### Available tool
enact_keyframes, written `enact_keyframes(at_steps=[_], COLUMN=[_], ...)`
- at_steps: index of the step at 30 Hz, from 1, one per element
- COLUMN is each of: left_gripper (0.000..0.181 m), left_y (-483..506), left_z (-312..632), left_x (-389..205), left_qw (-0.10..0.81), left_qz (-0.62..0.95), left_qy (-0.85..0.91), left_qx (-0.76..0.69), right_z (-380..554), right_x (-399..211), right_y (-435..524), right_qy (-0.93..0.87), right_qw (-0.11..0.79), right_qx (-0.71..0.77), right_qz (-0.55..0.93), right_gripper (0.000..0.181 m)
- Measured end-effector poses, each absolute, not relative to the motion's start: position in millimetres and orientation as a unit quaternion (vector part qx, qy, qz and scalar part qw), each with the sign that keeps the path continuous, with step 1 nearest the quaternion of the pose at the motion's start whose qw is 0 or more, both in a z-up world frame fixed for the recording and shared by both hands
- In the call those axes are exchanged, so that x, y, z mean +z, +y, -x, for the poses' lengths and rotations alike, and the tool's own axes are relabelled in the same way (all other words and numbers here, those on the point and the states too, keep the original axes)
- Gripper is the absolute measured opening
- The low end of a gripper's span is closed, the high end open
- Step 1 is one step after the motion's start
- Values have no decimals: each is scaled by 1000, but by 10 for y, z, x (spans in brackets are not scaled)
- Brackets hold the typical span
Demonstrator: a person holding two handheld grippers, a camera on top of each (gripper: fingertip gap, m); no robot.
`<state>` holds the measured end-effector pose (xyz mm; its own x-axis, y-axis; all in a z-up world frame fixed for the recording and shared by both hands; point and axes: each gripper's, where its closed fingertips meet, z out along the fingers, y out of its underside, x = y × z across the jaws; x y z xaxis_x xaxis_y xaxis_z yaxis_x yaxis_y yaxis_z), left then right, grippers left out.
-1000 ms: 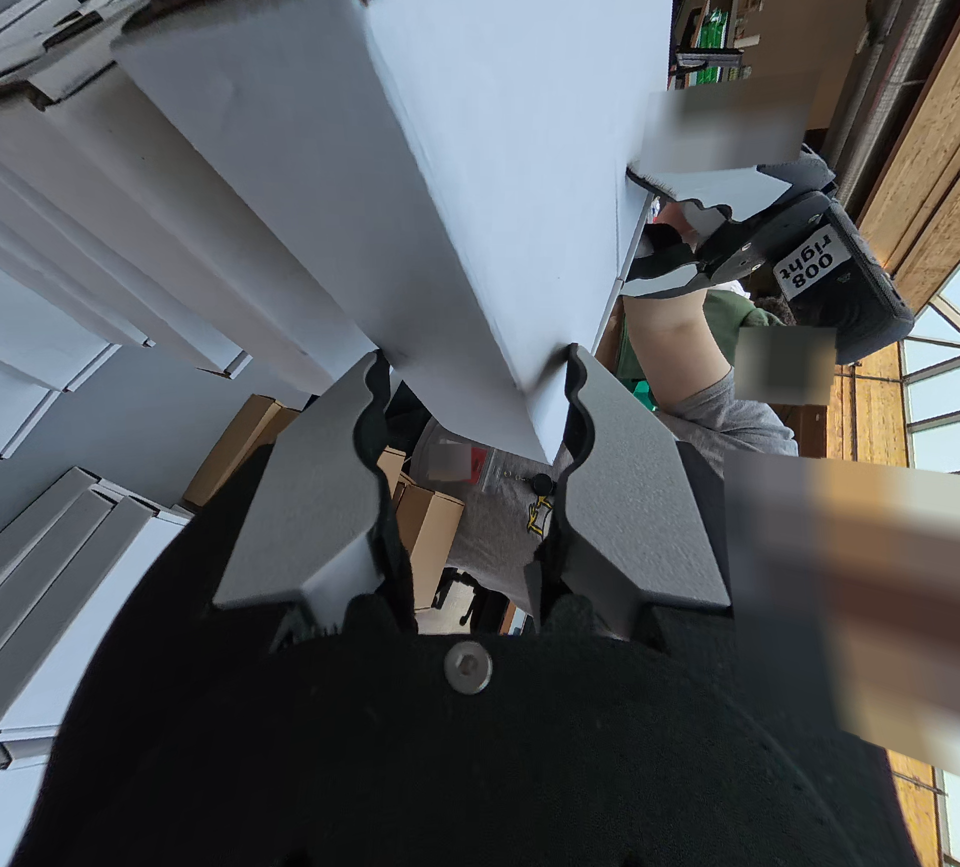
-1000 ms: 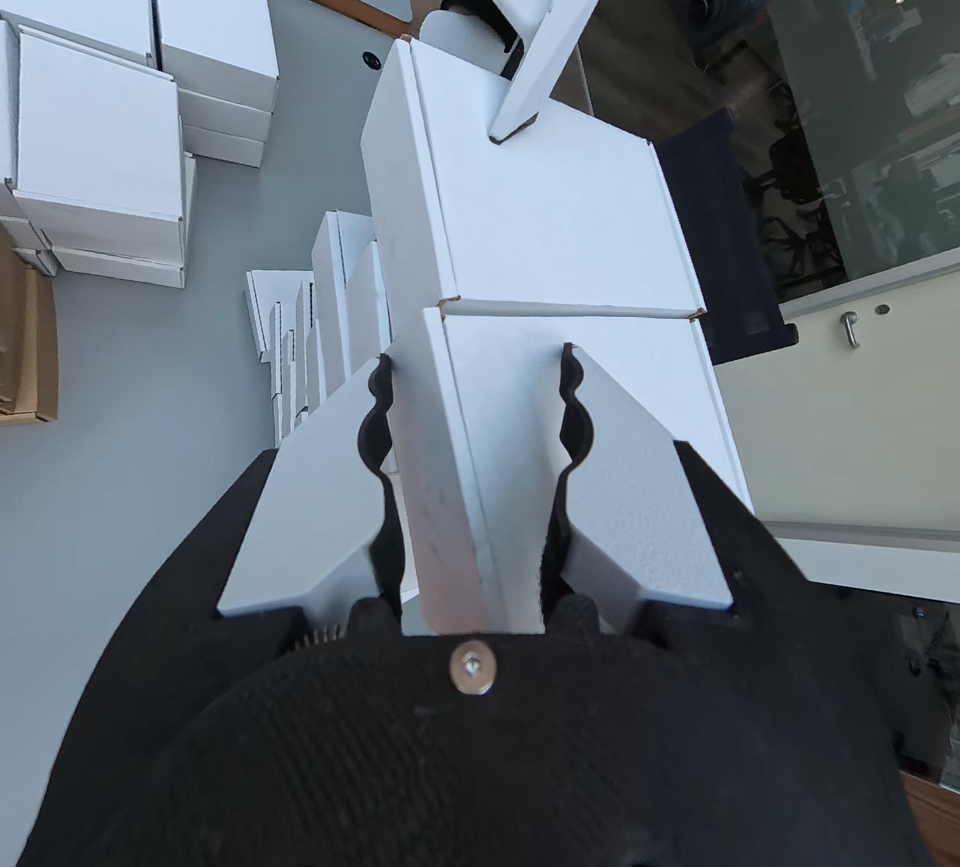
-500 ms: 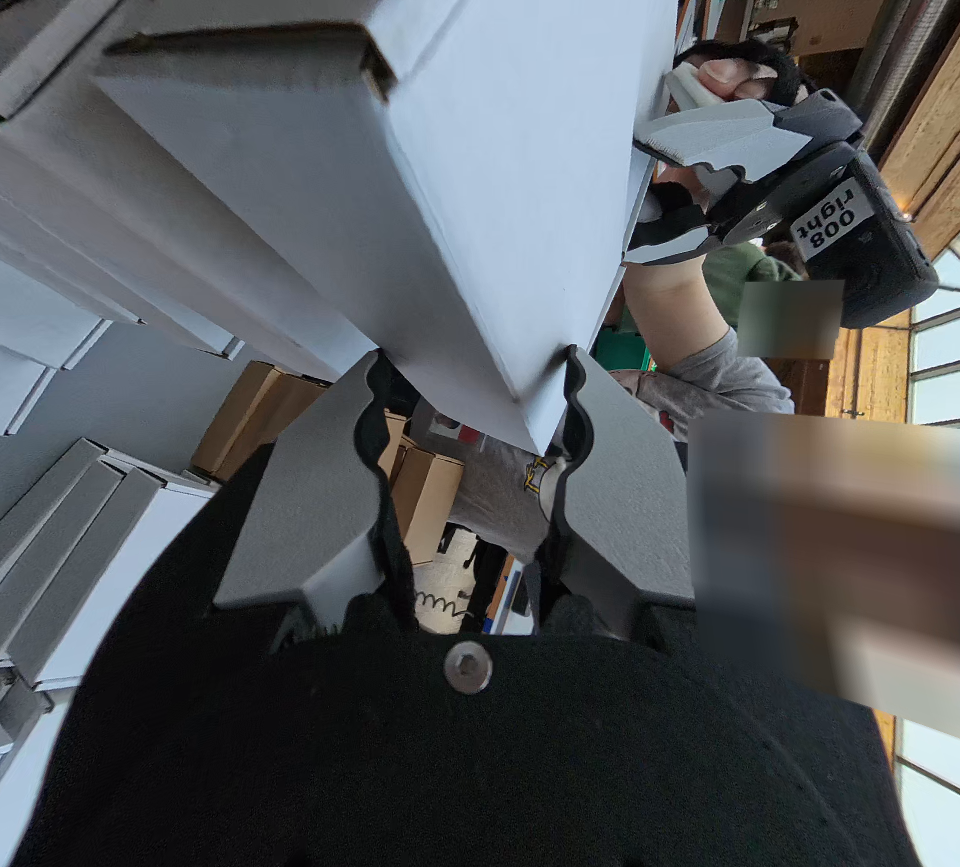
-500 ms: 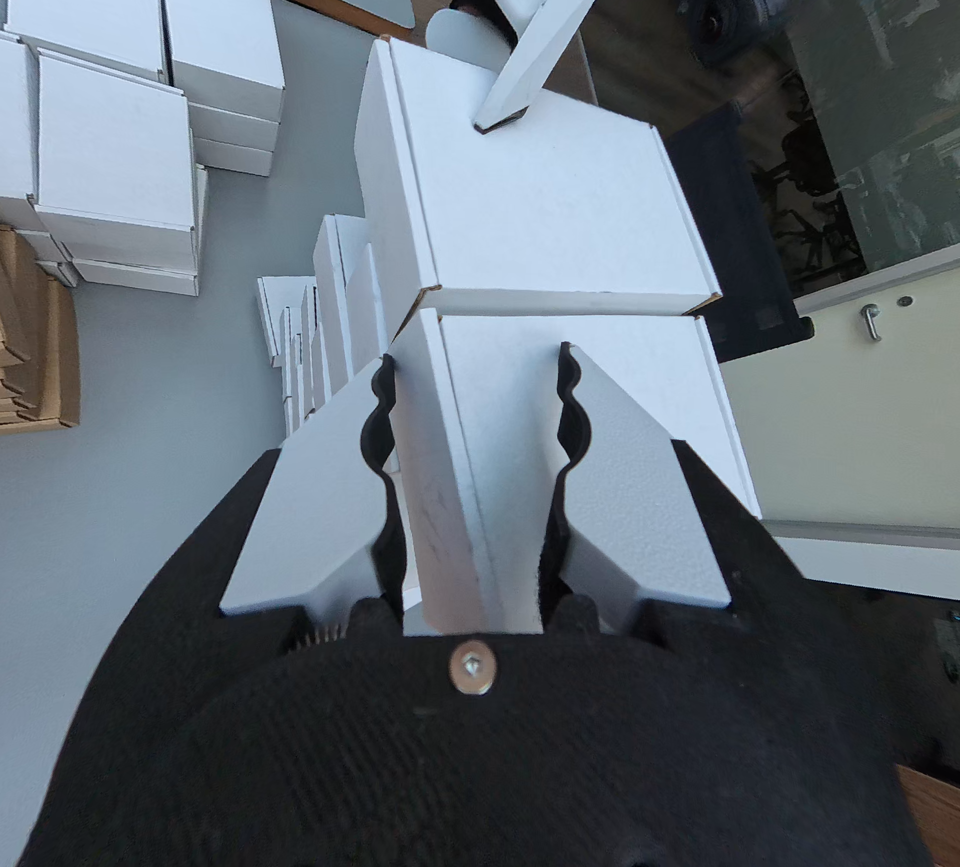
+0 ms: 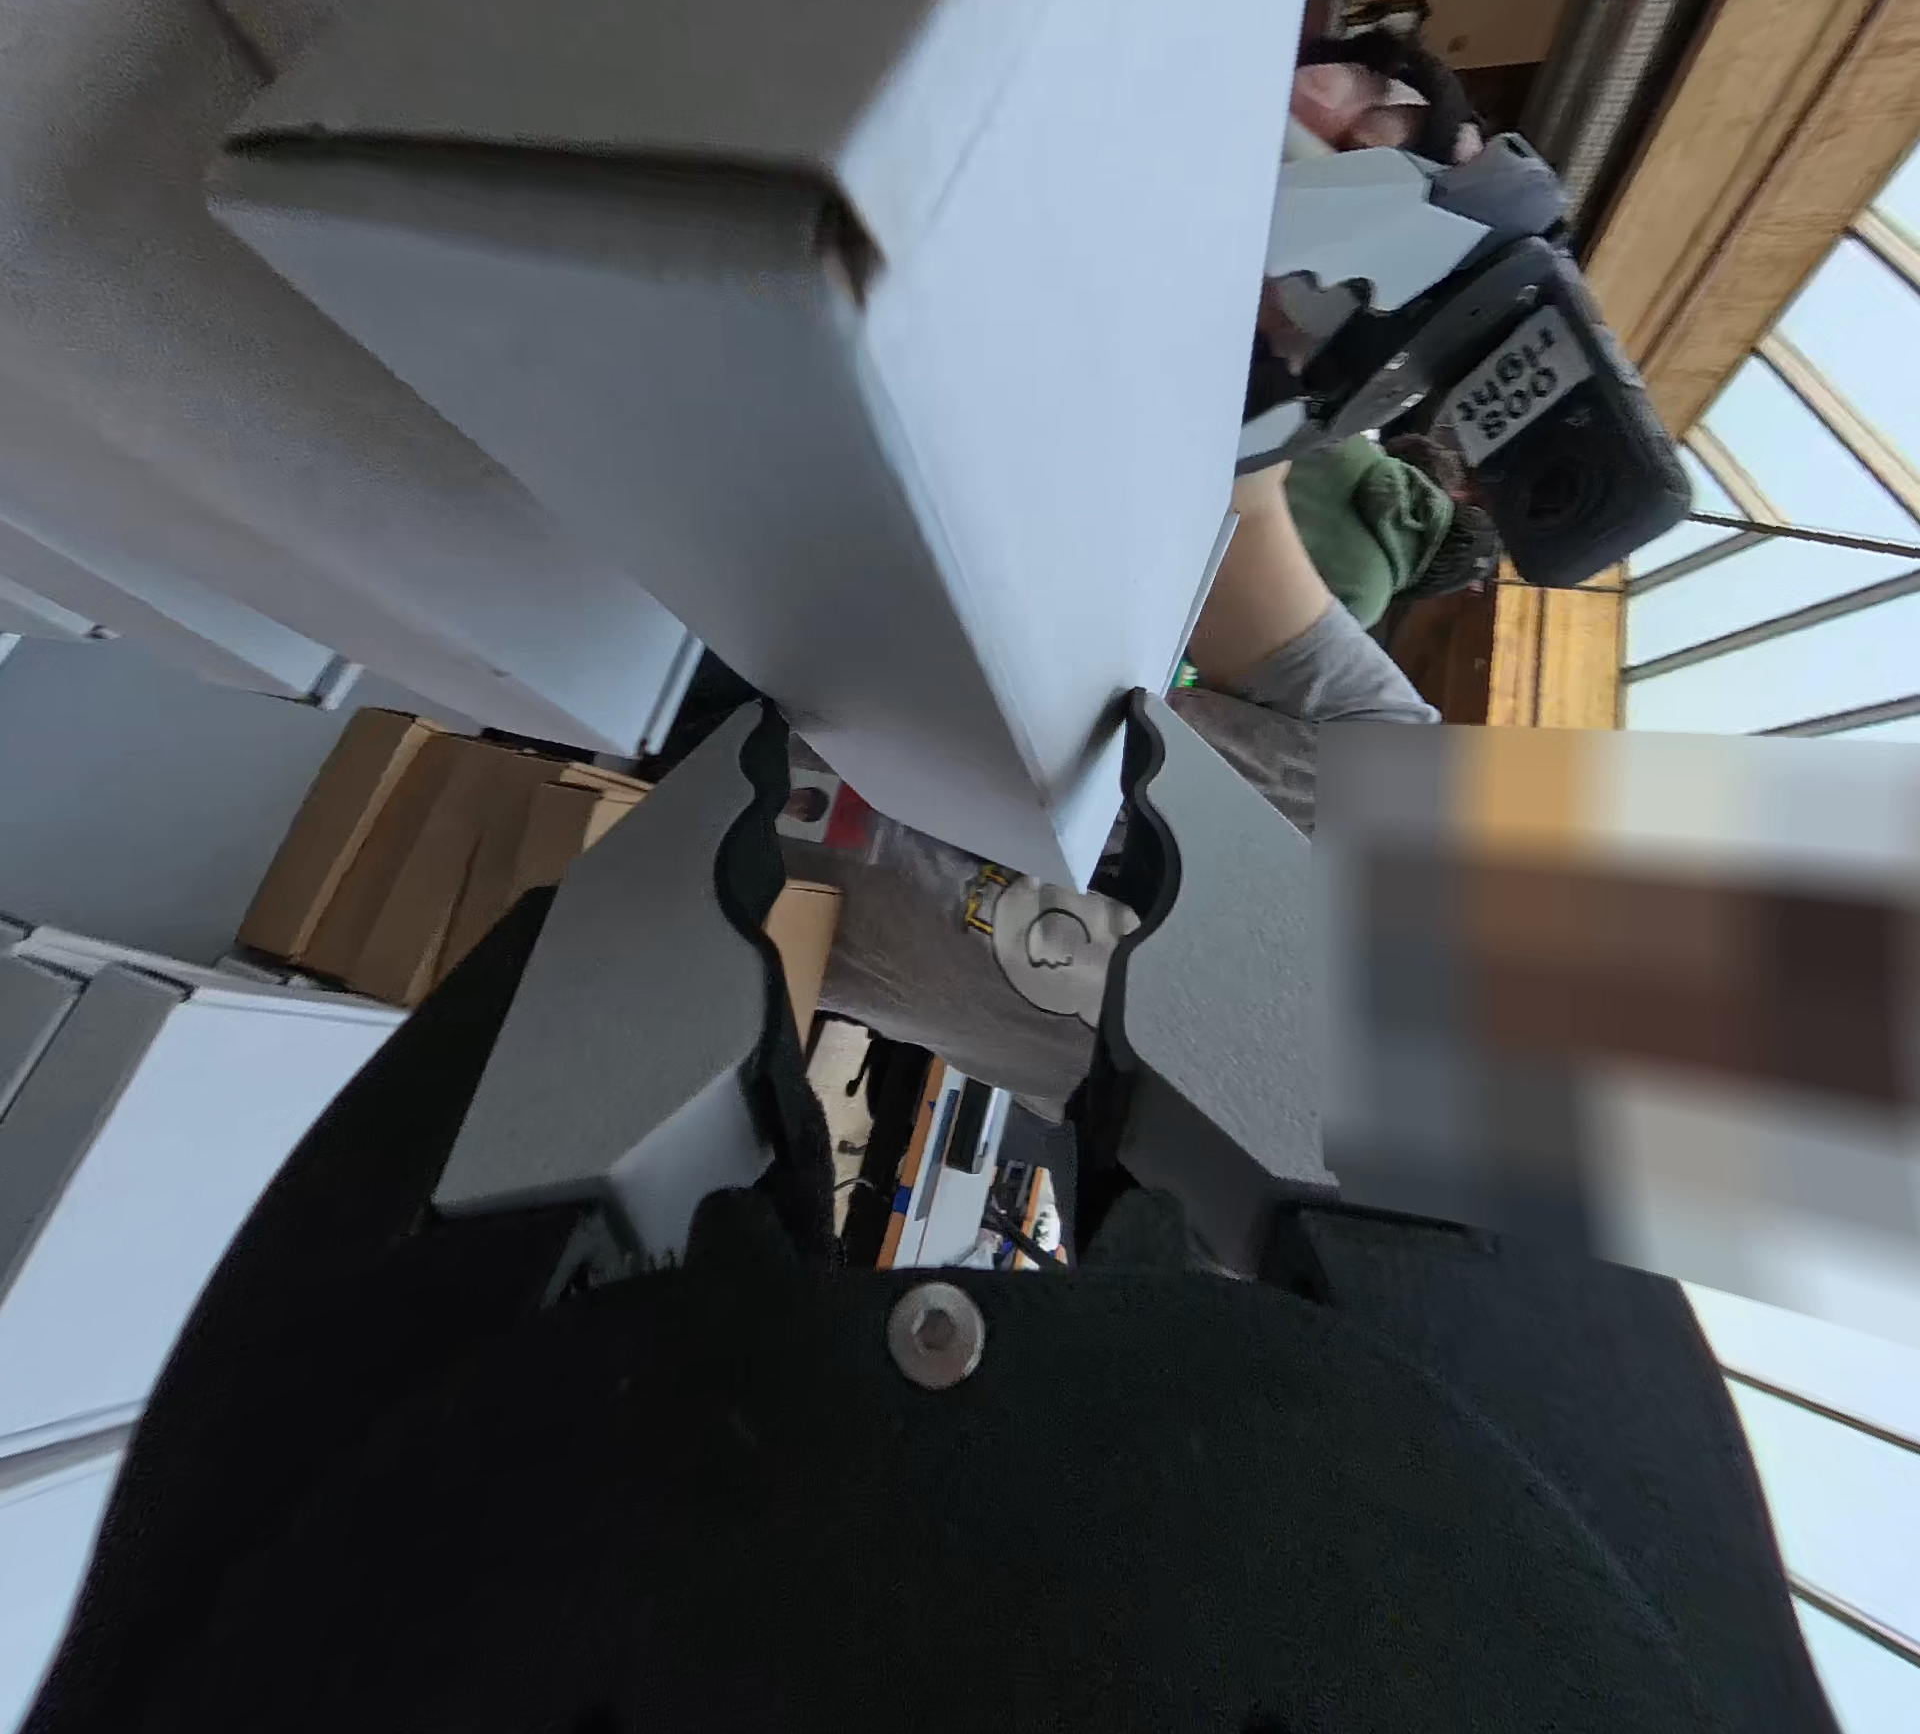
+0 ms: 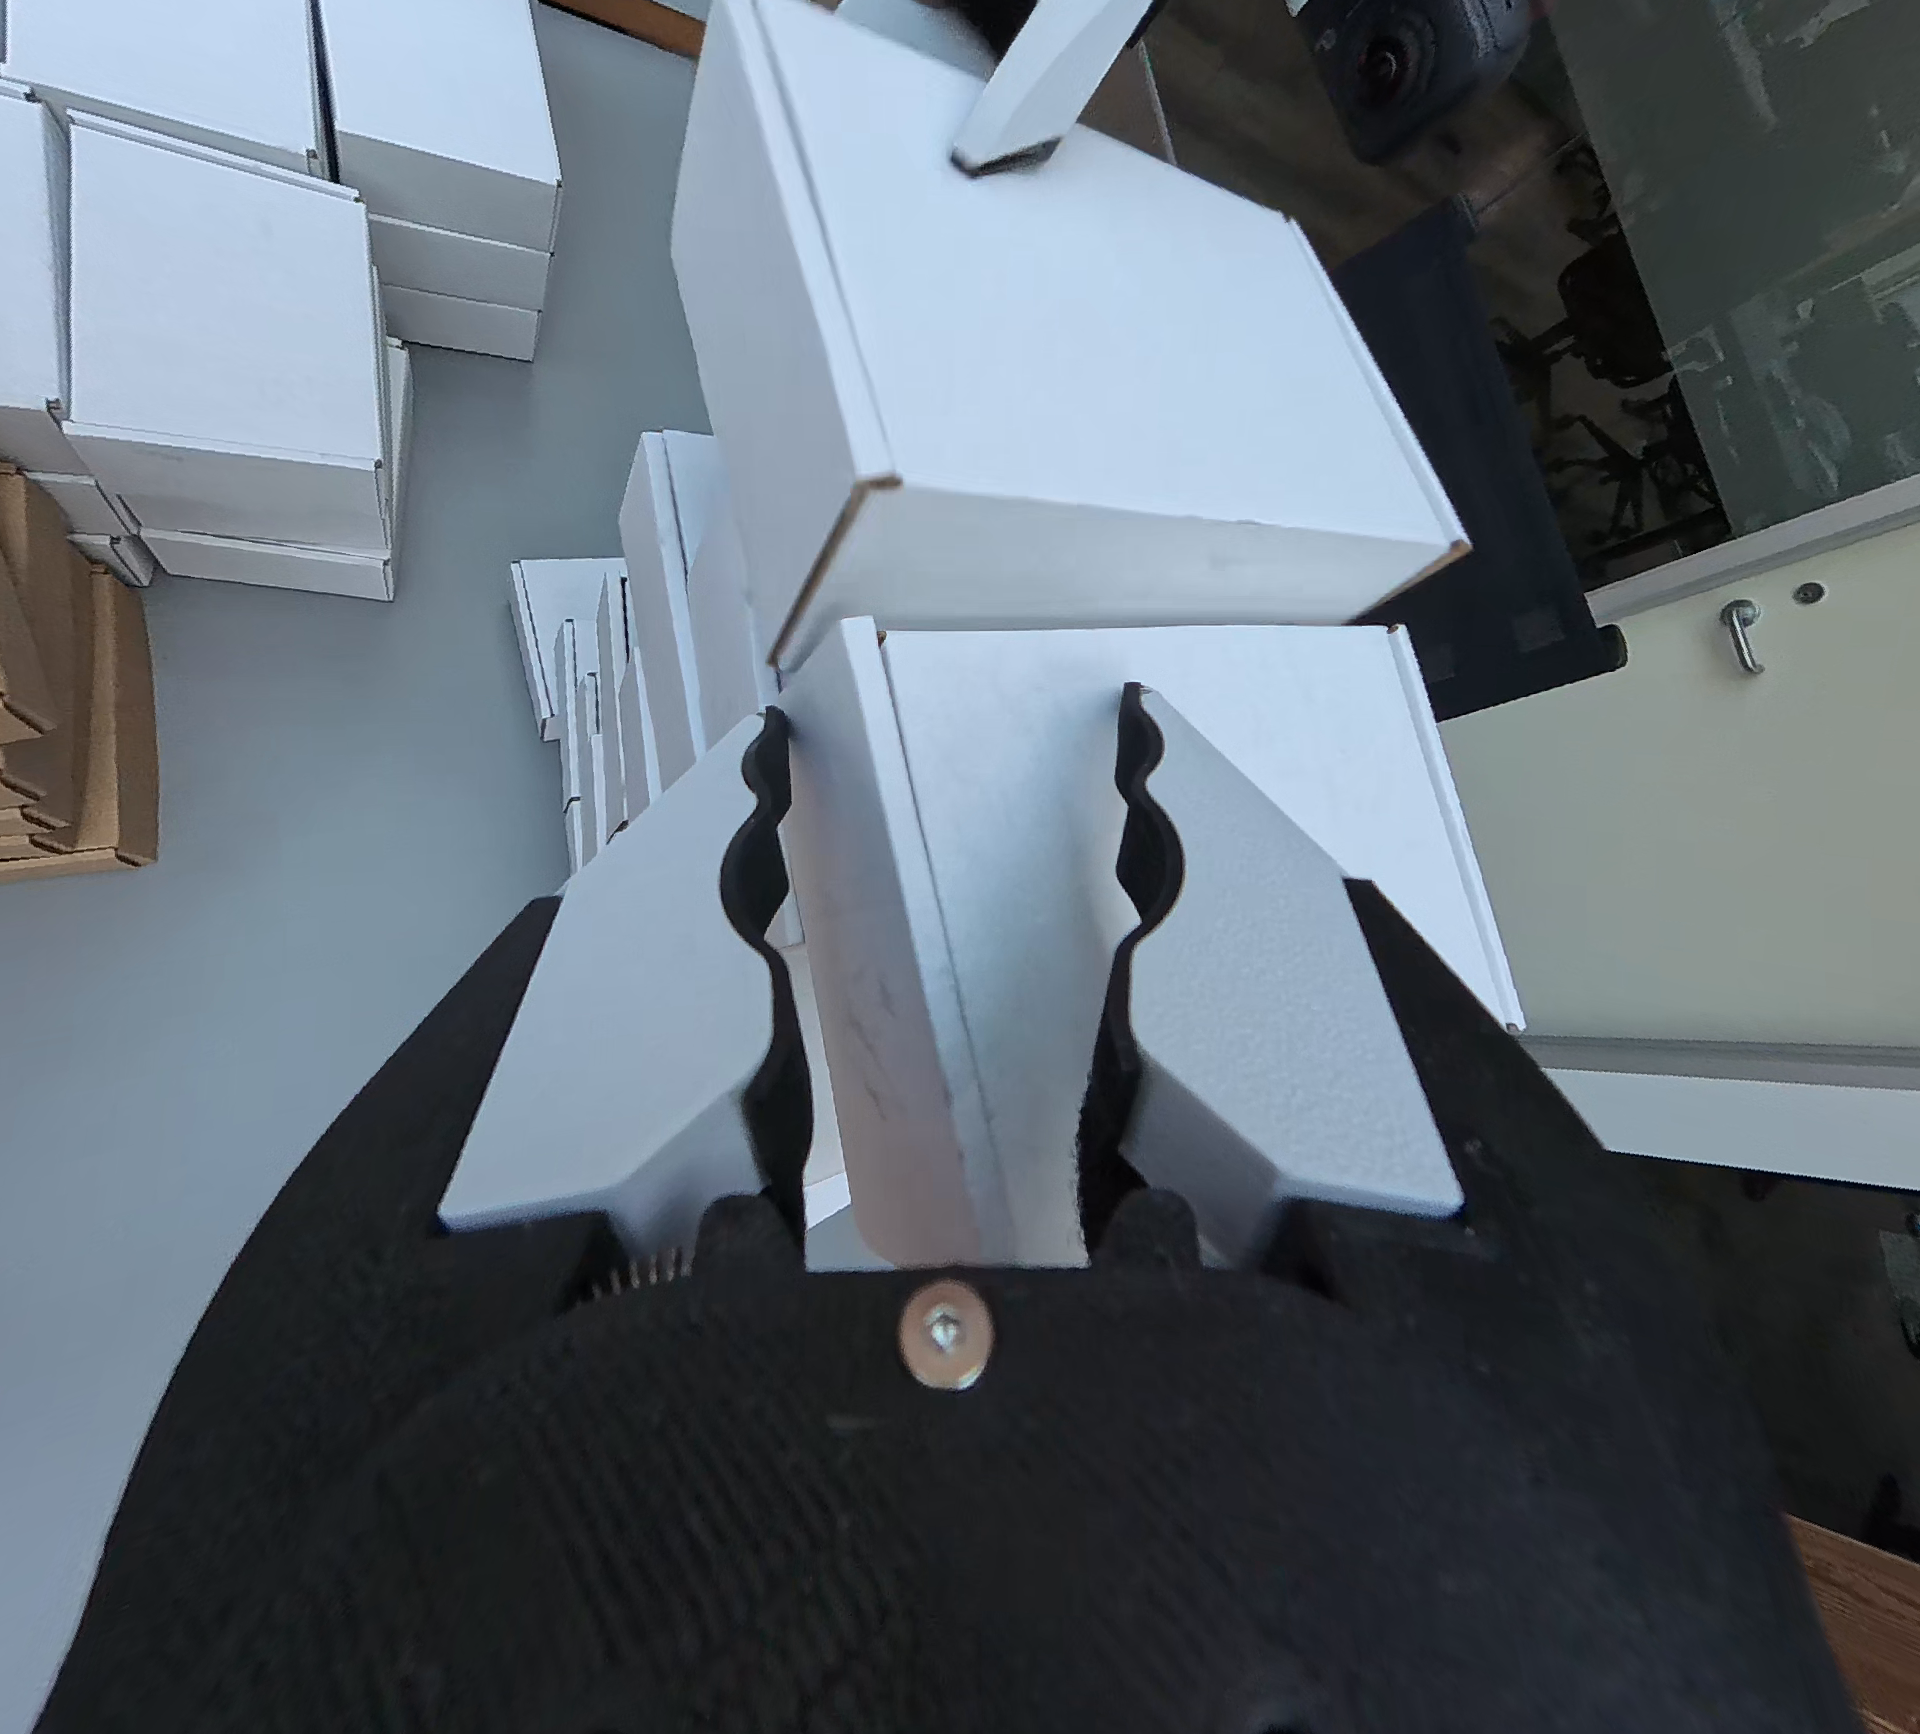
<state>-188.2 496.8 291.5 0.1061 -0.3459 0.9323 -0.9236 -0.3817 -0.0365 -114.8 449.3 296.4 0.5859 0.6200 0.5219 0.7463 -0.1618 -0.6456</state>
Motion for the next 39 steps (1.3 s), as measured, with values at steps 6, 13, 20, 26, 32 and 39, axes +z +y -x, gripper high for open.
enact_keyframes(at_steps=[6,13,20,26,32,39], left_gripper=[64,64,63,63,64,64], left_y=[4948,4933,4960,4937,4966,4953], left_z=[1887,1910,1836,1817,1814,1861], left_x=[2878,2796,2834,2835,2833,2820], left_qw=[306,333,322,315,307,309], left_qz=[-685,-703,-724,-727,-732,-731], left_qy=[-479,-462,-446,-445,-438,-443], left_qx=[455,425,417,417,422,417], right_z=[1149,1174,1177,1189,1110,1161], right_x=[2961,2944,3015,3148,3147,3108], right_y=[4501,4495,4476,4496,4654,4656], right_qy=[-454,-464,-404,-280,-178,-138], right_qw=[461,458,446,417,390,367], right_qx=[-72,-79,28,159,125,57], right_qz=[759,754,798,850,895,918], right_gripper=[64,67,72,70,47,48])
